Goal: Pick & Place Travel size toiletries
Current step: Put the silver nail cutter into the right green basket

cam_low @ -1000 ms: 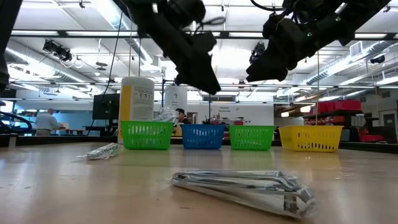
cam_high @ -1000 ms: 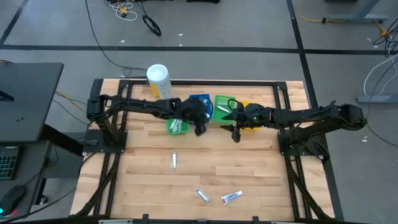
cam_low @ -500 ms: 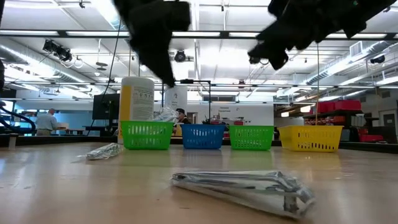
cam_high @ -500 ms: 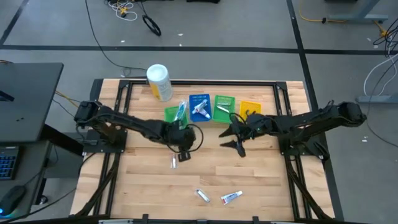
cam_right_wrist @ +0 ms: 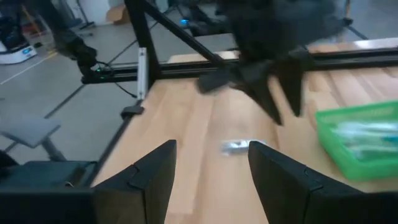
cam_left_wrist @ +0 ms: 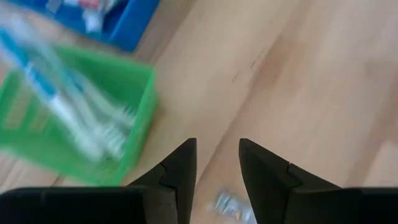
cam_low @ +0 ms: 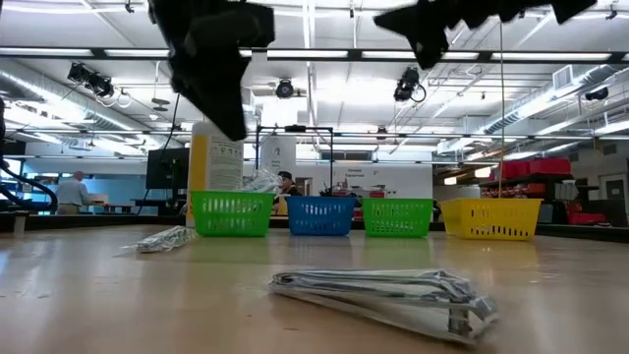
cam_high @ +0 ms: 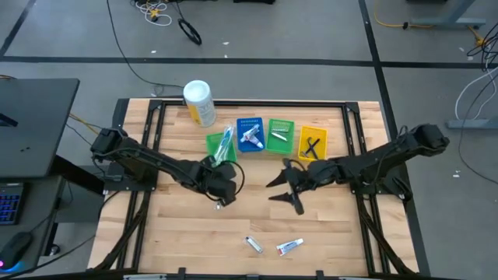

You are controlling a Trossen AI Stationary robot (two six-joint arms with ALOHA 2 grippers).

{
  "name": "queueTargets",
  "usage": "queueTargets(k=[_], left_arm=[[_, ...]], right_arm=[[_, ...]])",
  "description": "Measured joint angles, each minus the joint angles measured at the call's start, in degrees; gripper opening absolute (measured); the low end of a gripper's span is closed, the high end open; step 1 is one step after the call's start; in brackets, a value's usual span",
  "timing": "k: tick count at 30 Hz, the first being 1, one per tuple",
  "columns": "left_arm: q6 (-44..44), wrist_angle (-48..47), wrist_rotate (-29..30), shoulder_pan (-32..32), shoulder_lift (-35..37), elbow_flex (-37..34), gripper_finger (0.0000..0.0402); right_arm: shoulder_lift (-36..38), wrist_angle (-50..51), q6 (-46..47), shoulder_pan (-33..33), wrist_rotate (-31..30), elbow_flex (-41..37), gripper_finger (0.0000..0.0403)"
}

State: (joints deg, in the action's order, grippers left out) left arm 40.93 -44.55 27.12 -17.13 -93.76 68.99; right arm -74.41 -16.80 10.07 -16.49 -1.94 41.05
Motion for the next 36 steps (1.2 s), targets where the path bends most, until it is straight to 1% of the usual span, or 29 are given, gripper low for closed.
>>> queueTargets(k=[3,7,8,10,12,15,20,25,31,34,36], left_arm=[[2.9,-5.83,-0.19,0.38,0.0,0.0,0.0128],[5.99,-12.55,1.87,0.46,0.0,0.0,0.0128],[6.45,-13.32,2.49,0.48,0.0,0.0,0.0128],[6.68,-14.36,2.99,0.48,0.0,0.0,0.0128],[6.21,-14.48,3.26,0.48,0.0,0.0,0.0128],[4.77,-14.34,4.49,0.6,0.0,0.0,0.0128],[4.5,-14.26,7.45,0.68,0.0,0.0,0.0128],[4.52,-14.14,8.07,0.68,-0.02,0.0,0.0128],[4.54,-13.85,8.3,0.66,-0.04,0.0,0.0128],[4.55,-13.08,8.48,0.54,-0.04,0.0,0.0128],[4.56,-12.8,9.1,0.35,-0.06,0.0,0.0128]], right_arm=[[-4.83,2.76,0.0,-2.51,-0.87,6.12,0.0211],[-12.68,11.66,0.62,-5.38,-3.31,15.21,0.0211],[-14.48,13.72,2.22,-6.04,-3.87,17.06,0.0211],[-18.37,14.6,6.53,-7.49,-5.11,19.34,0.0211],[-22.47,14.58,9.36,-8.95,-6.25,20.45,0.0211],[-28.51,13.9,11.45,-10.49,-6.44,22.24,0.0211],[-36.34,13.92,15.47,-12.1,-7.74,24.55,0.0211],[-40.03,13.57,21.28,-15.55,-14.9,26.61,0.0211],[-42.92,13.72,24.6,-20.84,-22.19,28.71,0.0211],[-45.46,13.72,25.87,-22.14,-25.04,28.66,0.0211],[-47.03,12.47,26.7,-22.31,-25.04,28.64,0.0211]])
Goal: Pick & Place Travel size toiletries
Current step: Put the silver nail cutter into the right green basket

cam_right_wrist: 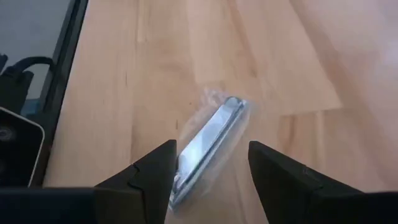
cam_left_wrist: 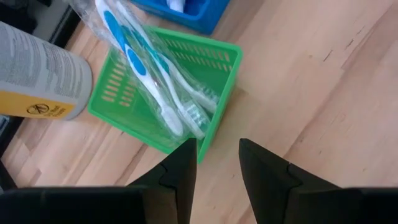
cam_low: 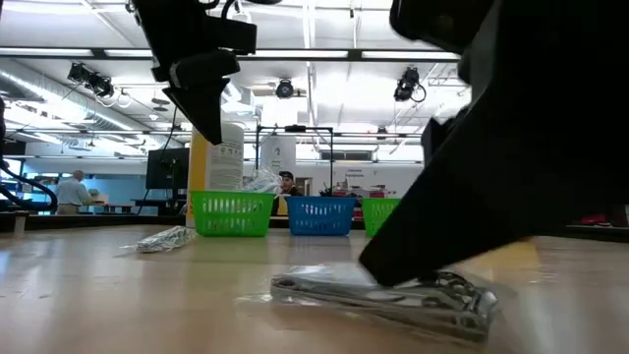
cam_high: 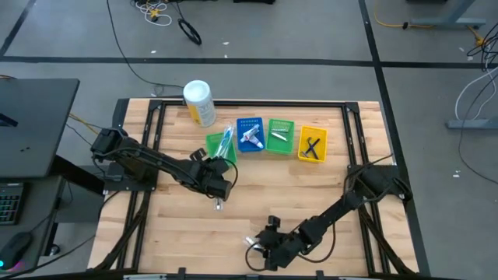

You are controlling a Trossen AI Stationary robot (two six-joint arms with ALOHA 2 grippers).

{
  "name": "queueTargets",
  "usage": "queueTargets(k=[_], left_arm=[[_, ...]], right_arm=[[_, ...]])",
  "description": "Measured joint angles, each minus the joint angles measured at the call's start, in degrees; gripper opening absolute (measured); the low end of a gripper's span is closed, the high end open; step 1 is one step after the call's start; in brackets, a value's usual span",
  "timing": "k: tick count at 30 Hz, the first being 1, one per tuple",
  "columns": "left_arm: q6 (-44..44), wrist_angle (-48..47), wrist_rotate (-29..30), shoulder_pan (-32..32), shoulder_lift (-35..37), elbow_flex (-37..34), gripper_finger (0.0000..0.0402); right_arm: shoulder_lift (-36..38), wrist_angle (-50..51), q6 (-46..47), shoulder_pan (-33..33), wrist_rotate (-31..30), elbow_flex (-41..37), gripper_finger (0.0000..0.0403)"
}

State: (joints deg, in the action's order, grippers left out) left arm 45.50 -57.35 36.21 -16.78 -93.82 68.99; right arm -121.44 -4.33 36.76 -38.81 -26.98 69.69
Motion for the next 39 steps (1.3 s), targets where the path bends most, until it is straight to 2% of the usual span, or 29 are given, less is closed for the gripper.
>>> queueTargets(k=[8,14,19,27,39], left_arm=[[-0.81,1.02,0.47,-0.11,0.0,0.0,0.0128],[-2.25,1.67,0.43,-0.11,0.0,0.0,0.0128],[-2.25,1.71,0.43,-0.06,0.0,0.0,0.0128],[-2.23,1.76,0.43,-0.06,0.0,0.0,0.0128],[-0.95,1.94,0.21,-0.12,0.0,0.0,0.0128]], right_arm=[[-1.69,-1.14,-0.64,0.14,0.51,0.33,0.0211],[-0.86,1.25,-0.78,1.71,4.15,0.39,0.0206],[-0.46,2.24,0.36,3.24,8.51,0.39,0.0168],[-0.49,6.14,0.79,3.74,7.82,0.52,0.0091],[1.2,8.85,-0.09,6.06,8.73,0.26,0.0079]])
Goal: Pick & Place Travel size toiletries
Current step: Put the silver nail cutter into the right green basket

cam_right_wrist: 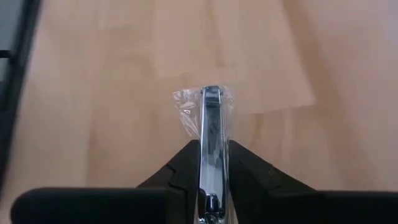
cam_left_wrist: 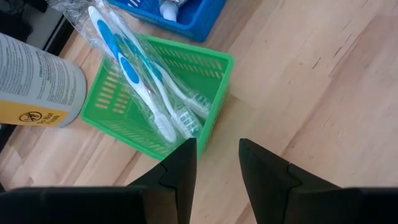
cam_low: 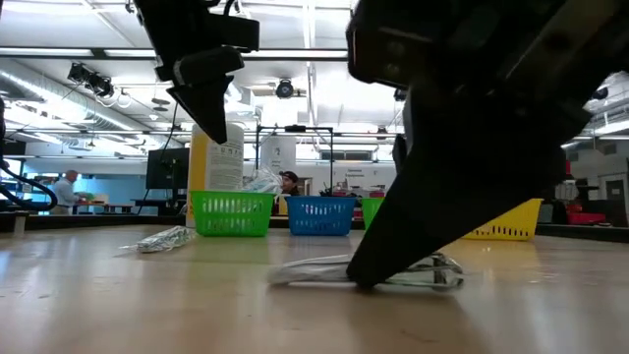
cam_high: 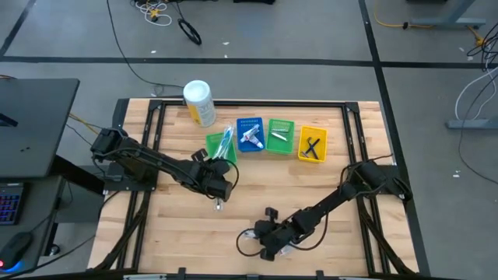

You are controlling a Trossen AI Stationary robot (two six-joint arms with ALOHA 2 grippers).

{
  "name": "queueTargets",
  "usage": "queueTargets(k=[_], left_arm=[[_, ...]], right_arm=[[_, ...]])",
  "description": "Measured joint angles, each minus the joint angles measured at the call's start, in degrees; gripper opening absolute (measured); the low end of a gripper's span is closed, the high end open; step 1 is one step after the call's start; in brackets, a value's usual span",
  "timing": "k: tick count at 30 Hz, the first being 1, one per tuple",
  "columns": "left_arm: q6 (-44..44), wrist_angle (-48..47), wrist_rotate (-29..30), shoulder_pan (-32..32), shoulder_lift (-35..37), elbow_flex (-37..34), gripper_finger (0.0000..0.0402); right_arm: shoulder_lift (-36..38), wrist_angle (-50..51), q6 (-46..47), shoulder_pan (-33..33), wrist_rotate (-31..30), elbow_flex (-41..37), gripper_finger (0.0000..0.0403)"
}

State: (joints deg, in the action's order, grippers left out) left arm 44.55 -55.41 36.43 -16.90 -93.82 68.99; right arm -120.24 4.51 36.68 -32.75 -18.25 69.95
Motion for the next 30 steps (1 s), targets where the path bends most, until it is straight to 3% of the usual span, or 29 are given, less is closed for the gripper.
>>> queueTargets(k=[6,16,23,30], left_arm=[[3.85,-0.14,-0.15,-2.63,0.11,0.0,0.0128],[13.5,-0.14,0.06,-10.75,0.17,0.0,0.0128],[18.34,0.05,0.22,-13.66,0.17,0.01,0.0128],[21.22,4.16,0.28,-14.93,0.07,0.02,0.0128]], right_arm=[[4.27,10.15,0.47,0.66,-2.05,-0.35,0.0067],[14.23,32.75,0.42,4.92,-13.43,-0.26,0.0065],[20.92,45.66,-3.37,14.54,-19.54,-0.15,0.0064],[22.95,46.39,-16.17,29.04,-17.03,-0.15,0.0064]])
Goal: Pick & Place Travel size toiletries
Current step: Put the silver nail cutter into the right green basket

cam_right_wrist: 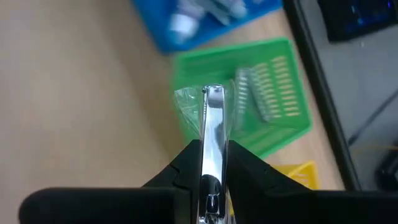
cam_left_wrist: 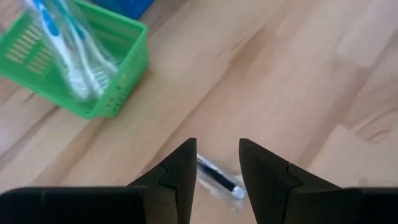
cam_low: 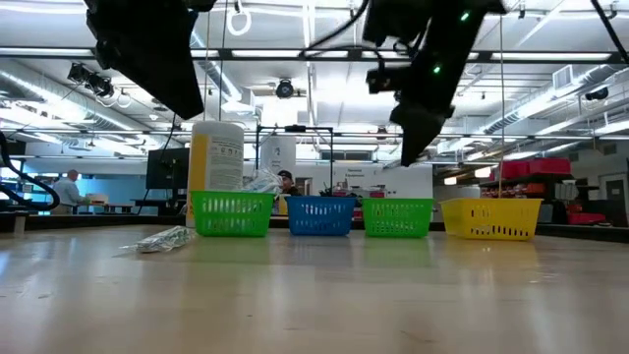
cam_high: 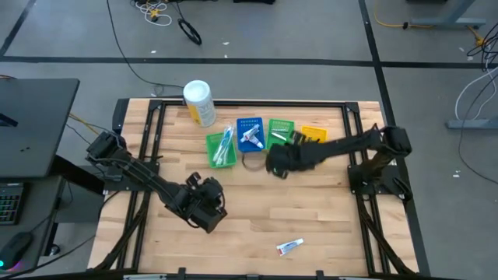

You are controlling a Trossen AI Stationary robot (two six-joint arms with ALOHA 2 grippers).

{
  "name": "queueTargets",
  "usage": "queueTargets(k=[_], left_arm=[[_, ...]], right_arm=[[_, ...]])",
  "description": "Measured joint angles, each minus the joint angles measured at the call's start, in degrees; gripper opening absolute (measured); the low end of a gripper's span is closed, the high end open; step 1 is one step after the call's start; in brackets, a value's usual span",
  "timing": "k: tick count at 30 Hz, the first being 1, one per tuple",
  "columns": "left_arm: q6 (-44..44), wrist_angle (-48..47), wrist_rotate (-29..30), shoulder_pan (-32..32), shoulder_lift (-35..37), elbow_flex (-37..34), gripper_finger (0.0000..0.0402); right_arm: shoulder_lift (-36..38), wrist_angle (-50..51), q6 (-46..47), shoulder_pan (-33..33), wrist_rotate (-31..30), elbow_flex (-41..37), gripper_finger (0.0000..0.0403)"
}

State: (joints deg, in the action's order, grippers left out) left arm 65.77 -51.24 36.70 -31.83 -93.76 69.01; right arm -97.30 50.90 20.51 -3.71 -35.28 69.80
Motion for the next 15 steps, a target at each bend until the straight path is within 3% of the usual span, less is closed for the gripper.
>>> queueTargets(k=[6,8,15], left_arm=[[-0.12,4.76,0.51,-0.27,0.0,0.0,0.0128],[-0.03,5.84,1.12,-0.26,0.0,0.0,0.0128],[0.02,7.92,1.23,-0.25,0.0,0.0,0.0128]], right_arm=[[0.0,-4.85,-9.26,8.89,1.52,-0.81,0.0063],[-0.06,-6.54,-11.46,11.01,4.7,-0.79,0.0063],[-0.18,-7.42,-12.54,16.06,10.97,-0.81,0.0063]])
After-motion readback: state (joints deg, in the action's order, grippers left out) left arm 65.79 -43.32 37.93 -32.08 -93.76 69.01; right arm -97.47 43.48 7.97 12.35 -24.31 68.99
